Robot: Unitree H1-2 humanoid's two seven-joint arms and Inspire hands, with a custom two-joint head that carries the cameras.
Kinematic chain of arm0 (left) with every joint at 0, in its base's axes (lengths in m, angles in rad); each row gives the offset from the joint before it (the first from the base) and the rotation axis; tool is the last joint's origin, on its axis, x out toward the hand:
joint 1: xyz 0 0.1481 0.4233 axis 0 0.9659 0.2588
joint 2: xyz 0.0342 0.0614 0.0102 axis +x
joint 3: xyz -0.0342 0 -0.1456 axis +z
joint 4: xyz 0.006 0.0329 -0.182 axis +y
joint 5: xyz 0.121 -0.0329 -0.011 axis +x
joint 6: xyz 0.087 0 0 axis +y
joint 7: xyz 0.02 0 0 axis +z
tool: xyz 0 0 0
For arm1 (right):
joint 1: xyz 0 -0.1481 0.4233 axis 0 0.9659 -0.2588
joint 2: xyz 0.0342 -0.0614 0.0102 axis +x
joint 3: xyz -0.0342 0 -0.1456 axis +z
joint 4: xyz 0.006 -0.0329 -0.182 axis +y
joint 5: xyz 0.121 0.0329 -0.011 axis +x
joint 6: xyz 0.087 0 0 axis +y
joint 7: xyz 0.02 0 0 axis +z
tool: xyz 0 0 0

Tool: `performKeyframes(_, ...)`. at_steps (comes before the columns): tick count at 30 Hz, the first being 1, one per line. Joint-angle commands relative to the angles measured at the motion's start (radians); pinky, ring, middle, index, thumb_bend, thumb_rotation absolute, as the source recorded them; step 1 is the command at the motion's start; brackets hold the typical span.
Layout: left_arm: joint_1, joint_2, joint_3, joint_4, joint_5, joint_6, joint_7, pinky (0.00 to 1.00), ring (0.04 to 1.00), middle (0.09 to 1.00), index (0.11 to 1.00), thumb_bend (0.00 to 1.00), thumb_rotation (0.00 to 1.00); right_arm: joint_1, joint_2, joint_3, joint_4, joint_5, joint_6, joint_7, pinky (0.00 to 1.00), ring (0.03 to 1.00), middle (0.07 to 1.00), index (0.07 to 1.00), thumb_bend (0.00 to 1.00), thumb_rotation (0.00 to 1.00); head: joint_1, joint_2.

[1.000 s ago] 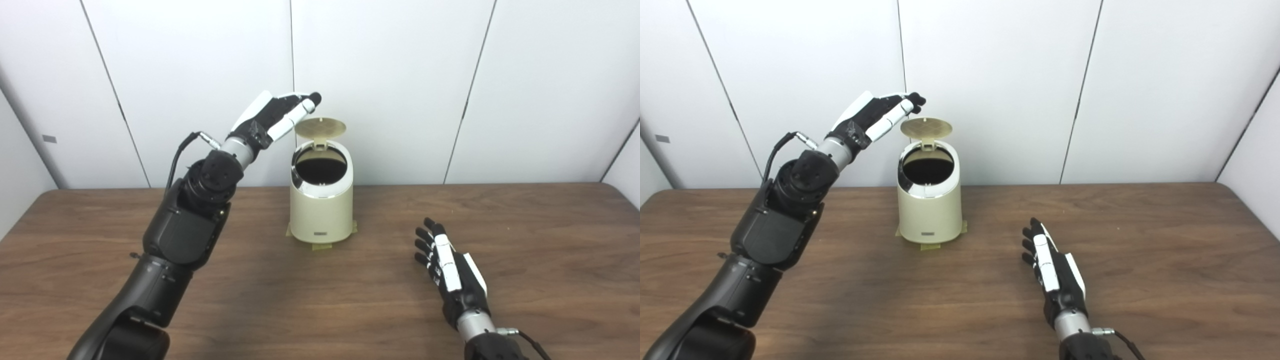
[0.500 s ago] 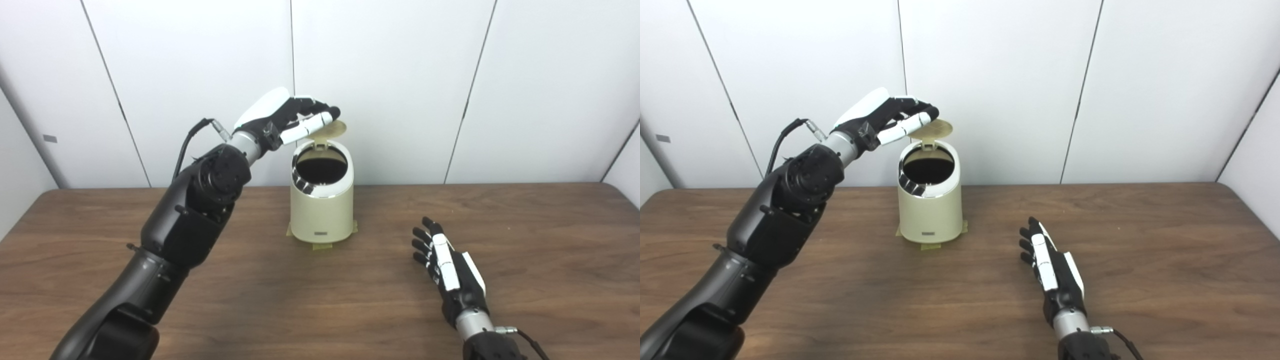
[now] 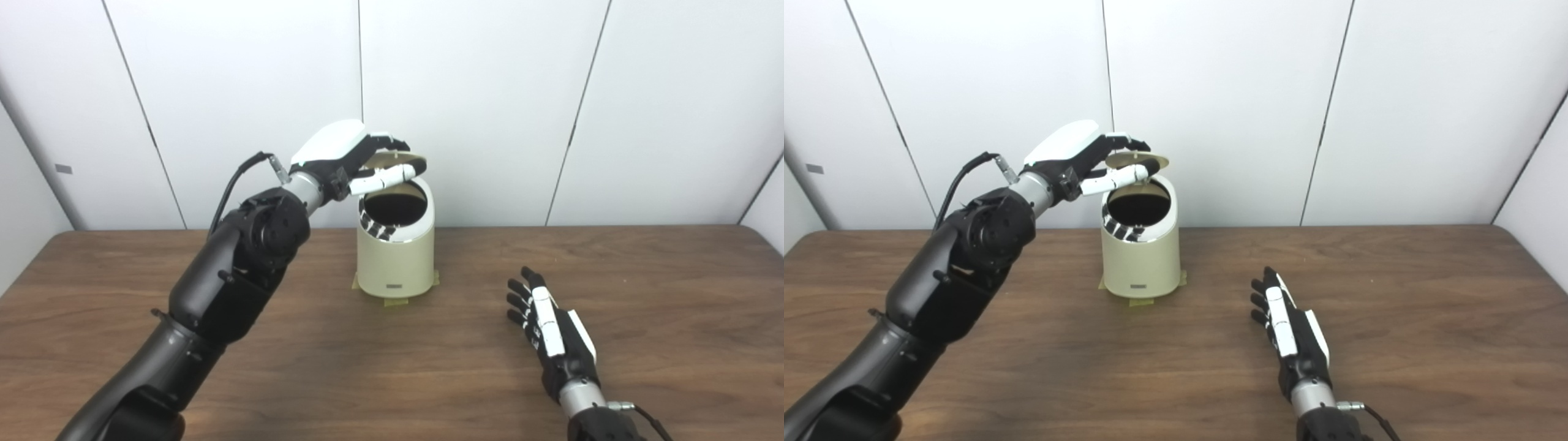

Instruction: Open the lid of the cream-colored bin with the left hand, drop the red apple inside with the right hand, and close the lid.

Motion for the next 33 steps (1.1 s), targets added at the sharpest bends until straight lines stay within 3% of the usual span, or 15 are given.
performKeyframes(1, -0.040, 0.024, 0.010, -0.029, 0.022, -0.038, 0.019, 0.81, 0.877, 0.860, 0.815, 0.58, 1.00, -0.038, 0.000, -0.001, -0.018, 0.007, -0.008, 0.006, 0.89, 0.910, 0.911, 0.977, 0.58, 0.99, 0.001, 0.001)
performKeyframes(6, -0.017, 0.023, 0.017, -0.041, 0.030, -0.039, 0.001, 0.75, 0.831, 0.826, 0.809, 0.55, 1.00, -0.040, 0.001, -0.002, -0.022, 0.014, -0.002, 0.007, 0.89, 0.907, 0.909, 0.972, 0.58, 0.98, 0.001, 0.003)
performKeyframes(20, 0.039, 0.049, -0.014, -0.112, 0.111, -0.046, -0.092, 0.82, 0.860, 0.836, 0.814, 0.56, 1.00, -0.044, -0.007, 0.000, -0.024, 0.014, 0.013, 0.005, 0.89, 0.883, 0.897, 0.967, 0.59, 0.97, -0.003, 0.015)
performKeyframes(26, 0.069, 0.049, -0.017, -0.125, 0.126, -0.042, -0.134, 0.78, 0.862, 0.845, 0.814, 0.60, 1.00, -0.045, -0.008, 0.007, -0.022, 0.015, 0.018, 0.012, 0.89, 0.893, 0.894, 0.969, 0.59, 0.99, -0.009, 0.017)
performKeyframes(33, 0.091, 0.050, -0.031, -0.123, 0.138, -0.056, -0.167, 0.85, 0.895, 0.863, 0.829, 0.58, 1.00, -0.045, -0.009, 0.009, -0.030, 0.015, 0.033, 0.013, 0.91, 0.962, 0.892, 0.963, 0.57, 0.98, -0.007, 0.024)
